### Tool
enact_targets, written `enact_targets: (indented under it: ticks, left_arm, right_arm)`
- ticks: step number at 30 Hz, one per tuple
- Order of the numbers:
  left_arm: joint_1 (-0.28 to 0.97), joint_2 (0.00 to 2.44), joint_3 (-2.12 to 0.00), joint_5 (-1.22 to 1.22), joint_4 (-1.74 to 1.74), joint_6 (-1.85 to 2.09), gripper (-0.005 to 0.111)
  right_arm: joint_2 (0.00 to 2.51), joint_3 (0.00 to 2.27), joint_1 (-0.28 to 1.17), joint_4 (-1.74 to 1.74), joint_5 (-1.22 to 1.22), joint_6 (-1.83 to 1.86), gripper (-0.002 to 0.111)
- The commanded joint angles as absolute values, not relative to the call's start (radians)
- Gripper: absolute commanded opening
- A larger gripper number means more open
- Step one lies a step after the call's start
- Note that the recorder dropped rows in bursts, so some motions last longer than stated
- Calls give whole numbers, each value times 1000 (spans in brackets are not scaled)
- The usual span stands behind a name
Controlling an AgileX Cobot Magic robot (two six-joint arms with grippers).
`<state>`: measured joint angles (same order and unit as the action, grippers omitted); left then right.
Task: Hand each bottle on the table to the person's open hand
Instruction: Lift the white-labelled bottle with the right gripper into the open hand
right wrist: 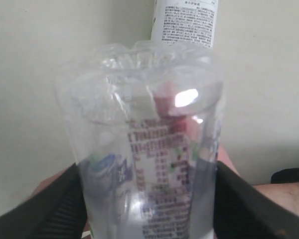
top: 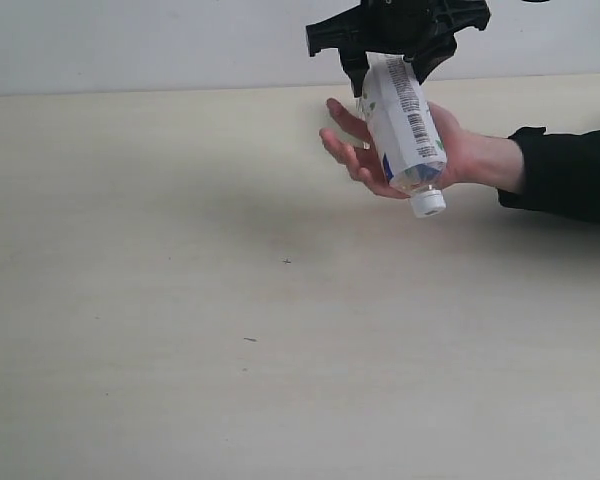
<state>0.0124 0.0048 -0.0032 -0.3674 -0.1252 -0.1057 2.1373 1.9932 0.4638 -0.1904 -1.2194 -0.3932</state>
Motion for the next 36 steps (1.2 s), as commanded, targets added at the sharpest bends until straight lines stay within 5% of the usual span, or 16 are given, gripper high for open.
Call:
enact_targets:
  ticks: [1, 9, 23, 36]
  left_arm:
    - [10, 0, 0, -362, -126, -108, 3]
    - [10, 0, 0, -362, -126, -108, 3]
    - [10, 0, 0, -362, -126, -108, 3]
    - [10, 0, 0, -362, -126, -108, 3]
  right_arm:
    - [2152, 2004, 463, -223, -1221, -386, 0]
    - [2166, 2004, 466, -225, -1221, -386, 15]
    - [2166, 2004, 466, -215, -1221, -303, 82]
    - [2166, 2004, 466, -229, -1221, -295, 98]
